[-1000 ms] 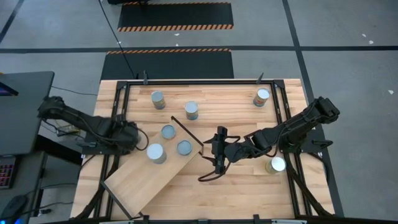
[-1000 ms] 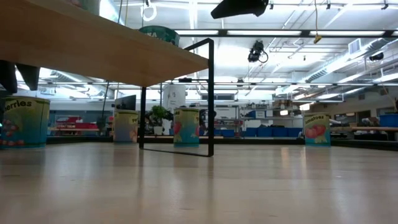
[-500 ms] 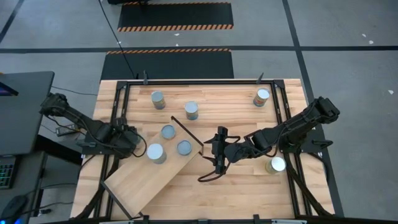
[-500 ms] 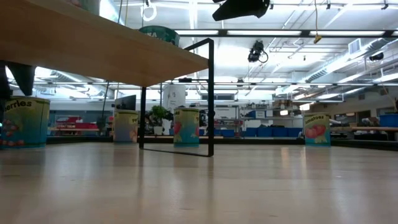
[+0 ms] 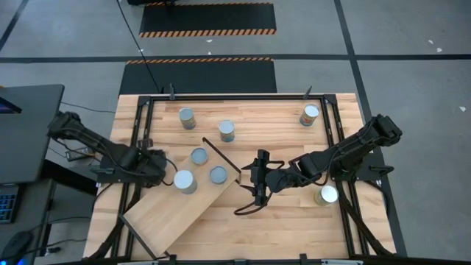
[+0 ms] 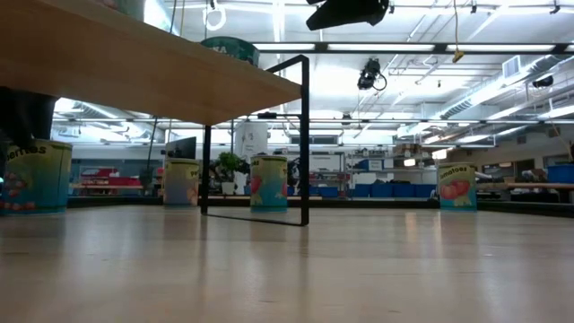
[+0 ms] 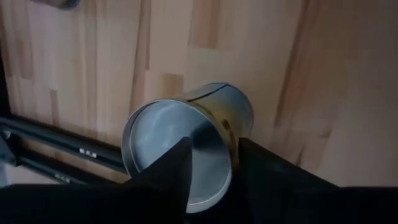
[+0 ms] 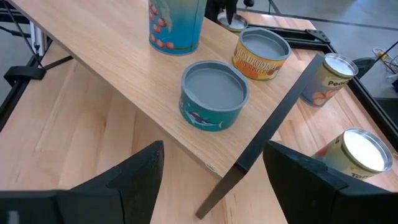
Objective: Pick and place cans onto a shelf
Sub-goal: Put the canned cherries on the shelf
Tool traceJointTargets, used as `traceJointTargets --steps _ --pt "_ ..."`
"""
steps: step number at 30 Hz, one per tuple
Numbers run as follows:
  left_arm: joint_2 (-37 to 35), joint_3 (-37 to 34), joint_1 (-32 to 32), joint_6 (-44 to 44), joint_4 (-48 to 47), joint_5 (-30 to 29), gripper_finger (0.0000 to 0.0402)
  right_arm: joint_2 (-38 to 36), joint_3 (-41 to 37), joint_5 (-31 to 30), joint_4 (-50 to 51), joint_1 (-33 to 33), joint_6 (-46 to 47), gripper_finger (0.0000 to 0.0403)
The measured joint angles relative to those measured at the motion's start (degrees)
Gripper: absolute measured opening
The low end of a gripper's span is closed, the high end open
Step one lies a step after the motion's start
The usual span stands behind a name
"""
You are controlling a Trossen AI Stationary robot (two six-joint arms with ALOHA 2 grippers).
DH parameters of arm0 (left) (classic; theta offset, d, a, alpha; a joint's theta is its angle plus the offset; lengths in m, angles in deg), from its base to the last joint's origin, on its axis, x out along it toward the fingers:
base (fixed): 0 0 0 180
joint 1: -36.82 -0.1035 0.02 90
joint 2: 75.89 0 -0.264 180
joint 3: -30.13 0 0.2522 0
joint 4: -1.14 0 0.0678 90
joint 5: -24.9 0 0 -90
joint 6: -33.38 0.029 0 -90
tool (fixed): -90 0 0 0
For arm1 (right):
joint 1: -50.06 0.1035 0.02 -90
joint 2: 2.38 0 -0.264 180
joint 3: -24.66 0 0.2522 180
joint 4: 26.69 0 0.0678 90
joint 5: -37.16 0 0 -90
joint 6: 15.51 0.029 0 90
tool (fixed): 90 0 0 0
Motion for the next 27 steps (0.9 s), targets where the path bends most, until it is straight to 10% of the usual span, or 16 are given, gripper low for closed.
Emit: traceJointTargets --steps 14,27 --pt "2.60 2.05 -6.61 2.83 -0.82 -0.94 0.0009 0.00 0.02 0.00 -0.07 0.00 0.00 0.0280" --pt "2.58 3.76 -8.24 1.70 -6.11 -1.10 0.0001 0.00 0.01 0.00 -0.11 0.00 0.00 0.0280"
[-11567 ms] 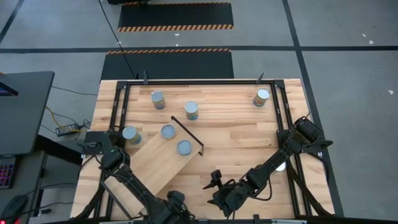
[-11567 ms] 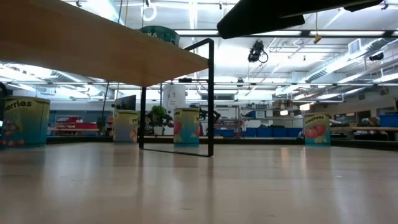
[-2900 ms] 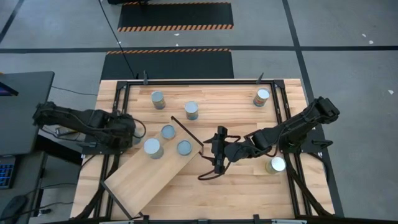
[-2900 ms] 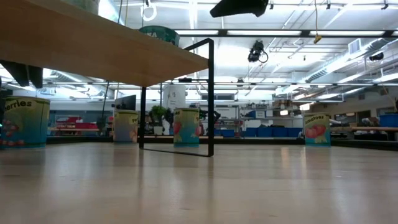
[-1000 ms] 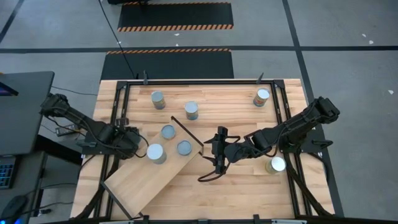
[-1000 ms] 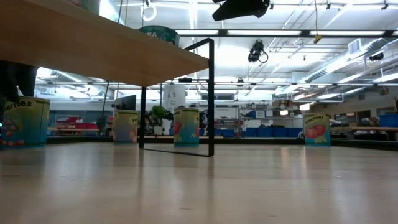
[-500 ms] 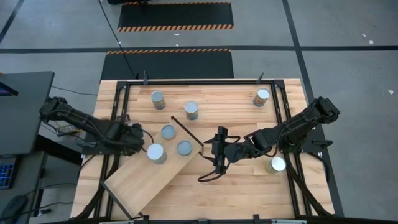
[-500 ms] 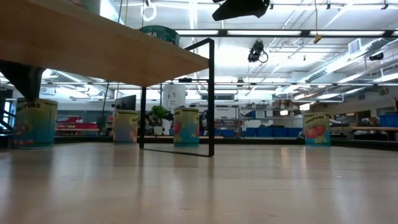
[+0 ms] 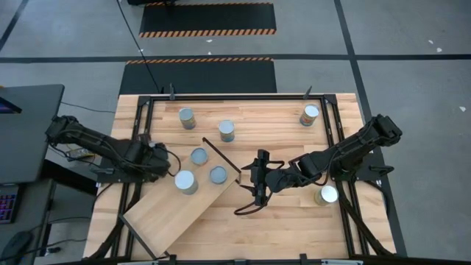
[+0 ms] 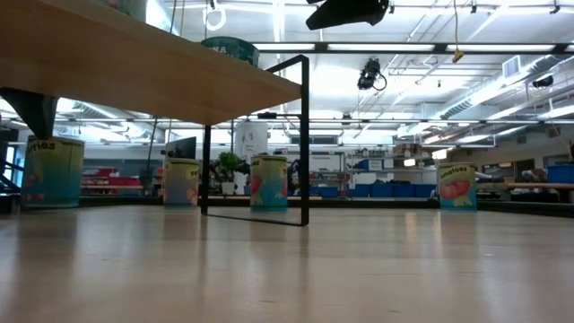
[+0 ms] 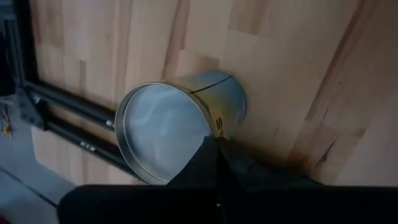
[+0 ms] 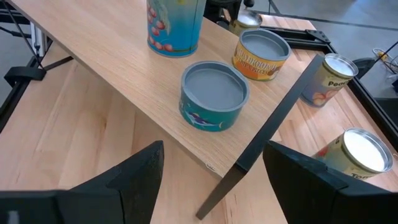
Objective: Pick and place cans onto a shelf
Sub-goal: Put the canned cherries on the shelf
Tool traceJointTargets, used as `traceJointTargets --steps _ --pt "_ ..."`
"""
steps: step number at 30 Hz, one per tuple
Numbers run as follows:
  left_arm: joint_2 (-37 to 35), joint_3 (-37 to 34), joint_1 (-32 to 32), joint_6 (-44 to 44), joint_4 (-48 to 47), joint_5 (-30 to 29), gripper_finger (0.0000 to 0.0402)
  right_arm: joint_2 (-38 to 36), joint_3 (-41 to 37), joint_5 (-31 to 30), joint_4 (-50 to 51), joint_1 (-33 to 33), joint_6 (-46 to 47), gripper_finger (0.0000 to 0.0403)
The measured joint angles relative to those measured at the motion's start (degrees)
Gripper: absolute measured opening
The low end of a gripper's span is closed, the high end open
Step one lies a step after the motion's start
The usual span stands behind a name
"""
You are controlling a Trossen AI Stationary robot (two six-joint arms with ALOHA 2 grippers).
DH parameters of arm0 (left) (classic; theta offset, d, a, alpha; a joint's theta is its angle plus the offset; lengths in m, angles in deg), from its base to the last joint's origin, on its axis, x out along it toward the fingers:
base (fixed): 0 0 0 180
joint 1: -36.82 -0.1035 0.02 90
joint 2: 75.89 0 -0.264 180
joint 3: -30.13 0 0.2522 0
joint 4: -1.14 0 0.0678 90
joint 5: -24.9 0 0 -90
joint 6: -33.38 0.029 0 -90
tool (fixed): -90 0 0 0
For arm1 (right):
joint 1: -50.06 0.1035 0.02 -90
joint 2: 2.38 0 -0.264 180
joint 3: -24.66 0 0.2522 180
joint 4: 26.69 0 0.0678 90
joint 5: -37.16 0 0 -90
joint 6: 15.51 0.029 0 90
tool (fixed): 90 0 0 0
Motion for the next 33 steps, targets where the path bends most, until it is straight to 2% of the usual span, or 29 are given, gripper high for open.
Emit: traceJointTargets --steps 8,14,22,29,33 --pt "-3.38 5.14 0.00 -2.16 -4.28 -0.76 0.0001 0.00 -0.01 0.00 -0.28 -0.13 -0.02 0.0280" --pt "-3.22 13.34 -0.98 -2.35 -7.90 -0.78 0.0001 0.00 0.00 -0.03 -0.48 -0.30 -0.14 0.0280" --pt "-2.85 25.07 -4.99 5.75 -7.88 -0.70 0.0000 -0.33 0.00 -0.42 -1.66 -0.94 -1.55 0.0280" --pt "-2.70 33.09 -8.39 12.68 -8.00 0.33 0.0000 -3.45 0.01 -0.44 -1.73 -0.94 -1.56 0.0280" --pt "-1.05 36.68 -9.11 15.80 -7.91 3.50 0.0000 -5.24 0.01 -0.44 -1.70 -0.94 -2.35 0.0280"
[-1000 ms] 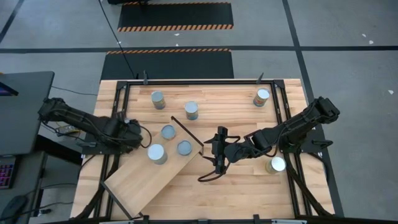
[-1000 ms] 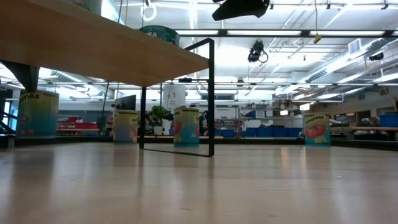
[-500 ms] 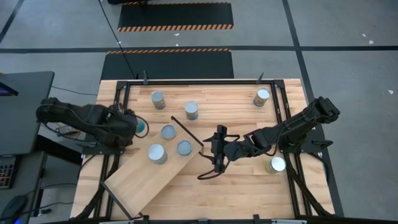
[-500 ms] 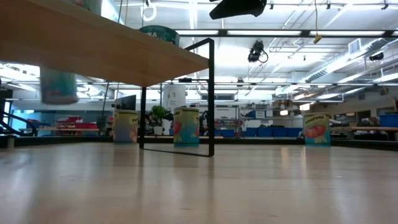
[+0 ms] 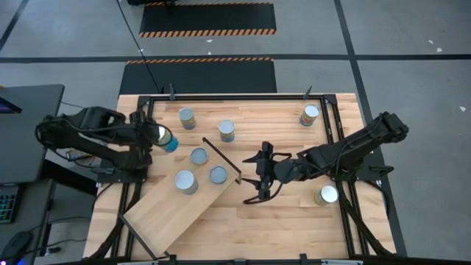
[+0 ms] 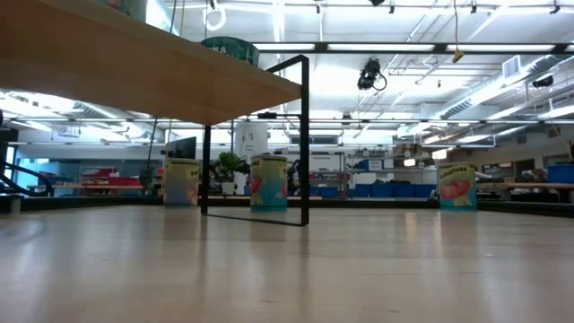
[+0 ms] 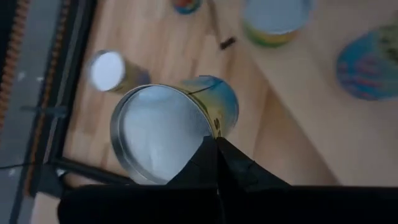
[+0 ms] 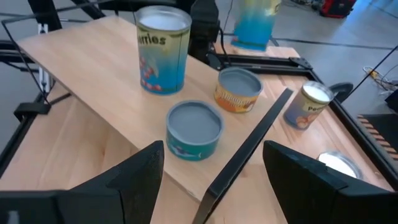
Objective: Pick and place cans onto a shelf
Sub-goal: Put the canned cherries on the shelf
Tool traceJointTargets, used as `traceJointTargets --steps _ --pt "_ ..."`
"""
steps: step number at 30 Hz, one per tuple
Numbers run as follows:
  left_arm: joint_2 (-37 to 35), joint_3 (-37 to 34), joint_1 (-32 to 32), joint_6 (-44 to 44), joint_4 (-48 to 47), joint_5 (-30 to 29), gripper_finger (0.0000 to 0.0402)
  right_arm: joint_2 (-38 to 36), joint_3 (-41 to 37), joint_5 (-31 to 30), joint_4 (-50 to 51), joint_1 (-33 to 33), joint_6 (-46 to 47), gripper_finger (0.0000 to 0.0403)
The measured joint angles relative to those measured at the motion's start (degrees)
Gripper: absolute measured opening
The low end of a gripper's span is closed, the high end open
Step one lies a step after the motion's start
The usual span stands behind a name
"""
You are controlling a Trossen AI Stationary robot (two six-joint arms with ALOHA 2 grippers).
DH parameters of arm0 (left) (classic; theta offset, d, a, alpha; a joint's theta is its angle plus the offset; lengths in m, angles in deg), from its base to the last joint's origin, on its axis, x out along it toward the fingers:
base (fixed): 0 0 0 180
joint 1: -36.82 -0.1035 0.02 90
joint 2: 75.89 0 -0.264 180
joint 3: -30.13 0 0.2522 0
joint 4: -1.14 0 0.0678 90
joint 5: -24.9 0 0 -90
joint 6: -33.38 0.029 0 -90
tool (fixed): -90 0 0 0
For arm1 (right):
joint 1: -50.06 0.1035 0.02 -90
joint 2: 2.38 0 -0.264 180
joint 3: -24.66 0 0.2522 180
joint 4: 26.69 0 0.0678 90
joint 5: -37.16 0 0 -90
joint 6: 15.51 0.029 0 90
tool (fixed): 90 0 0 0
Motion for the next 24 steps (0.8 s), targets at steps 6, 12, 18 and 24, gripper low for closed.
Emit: traceJointTargets --steps 6,12,18,24 --pt "2.55 3.56 1.76 1.47 -0.02 5.18 0.0000 -0.92 0.00 -0.04 -0.01 0.00 -0.09 0.0280" --pt "4.66 7.44 5.29 1.40 -0.02 6.97 0.0000 -0.92 0.00 -0.06 0.02 0.00 1.36 0.0280" --pt "7.27 8.04 10.56 -0.43 0.02 8.25 0.0000 -0.92 0.00 -0.13 0.02 0.00 1.45 0.0280" --pt "10.84 8.00 16.65 -4.84 0.02 7.97 0.0000 -0.92 0.00 -0.13 0.00 0.00 1.38 0.0280"
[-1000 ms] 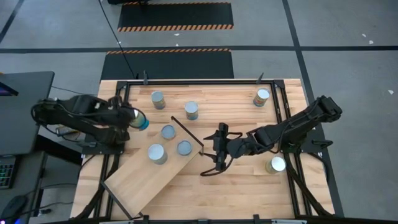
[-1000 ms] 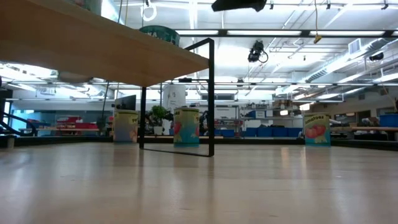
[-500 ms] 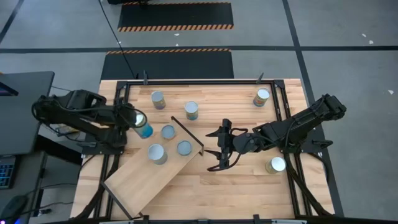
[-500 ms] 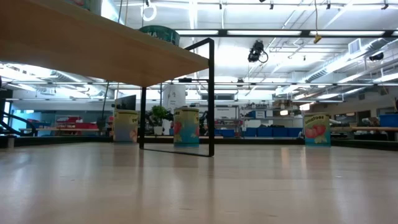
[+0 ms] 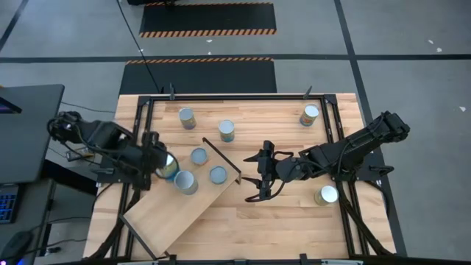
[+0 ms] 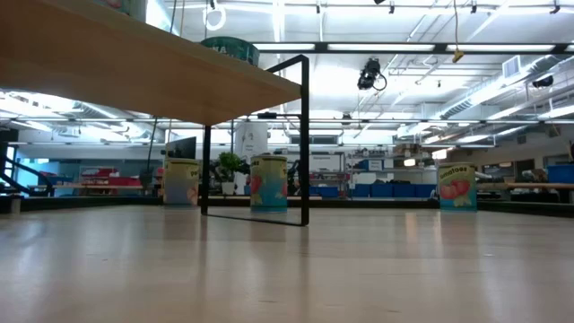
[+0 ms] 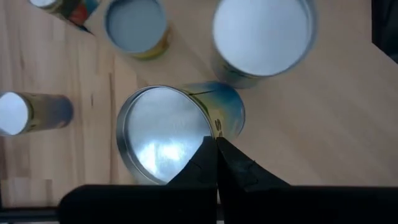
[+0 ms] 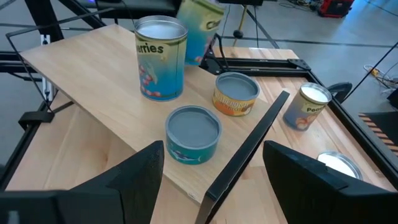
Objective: Pick and place cans onto a shelf
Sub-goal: Put the canned cherries on the shelf
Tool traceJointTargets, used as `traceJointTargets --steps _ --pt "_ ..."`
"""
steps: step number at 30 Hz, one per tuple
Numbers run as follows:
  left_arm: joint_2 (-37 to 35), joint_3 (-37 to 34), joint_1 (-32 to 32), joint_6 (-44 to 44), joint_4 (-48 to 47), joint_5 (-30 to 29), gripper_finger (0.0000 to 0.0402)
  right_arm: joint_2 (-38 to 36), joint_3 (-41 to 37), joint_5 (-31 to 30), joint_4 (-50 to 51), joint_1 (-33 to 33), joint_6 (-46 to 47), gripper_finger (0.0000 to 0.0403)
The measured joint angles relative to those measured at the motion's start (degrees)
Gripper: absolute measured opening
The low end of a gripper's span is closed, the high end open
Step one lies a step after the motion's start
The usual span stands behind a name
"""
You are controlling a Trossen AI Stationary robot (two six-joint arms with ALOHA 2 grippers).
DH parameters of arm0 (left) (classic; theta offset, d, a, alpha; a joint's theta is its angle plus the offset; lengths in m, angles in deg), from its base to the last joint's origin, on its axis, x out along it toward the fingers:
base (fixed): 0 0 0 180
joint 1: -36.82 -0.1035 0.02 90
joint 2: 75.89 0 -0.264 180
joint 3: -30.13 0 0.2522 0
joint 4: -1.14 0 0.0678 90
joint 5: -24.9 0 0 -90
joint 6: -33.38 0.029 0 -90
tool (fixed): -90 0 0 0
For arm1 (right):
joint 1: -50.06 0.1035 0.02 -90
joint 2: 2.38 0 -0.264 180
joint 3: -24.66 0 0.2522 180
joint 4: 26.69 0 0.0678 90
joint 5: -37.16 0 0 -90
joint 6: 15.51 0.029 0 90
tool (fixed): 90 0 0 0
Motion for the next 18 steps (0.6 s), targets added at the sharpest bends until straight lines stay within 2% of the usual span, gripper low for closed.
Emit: traceJointTargets --steps 8,18 --pt "4.44 -0.02 4.97 -4.12 0.99 -4.09 0.0000 0.00 0.00 0.02 0.00 0.00 -0.04 0.0280" --pt "8.24 -0.07 7.44 -4.19 5.65 -4.83 0.0001 0.41 0.04 0.03 -0.23 0.00 -0.10 0.0280"
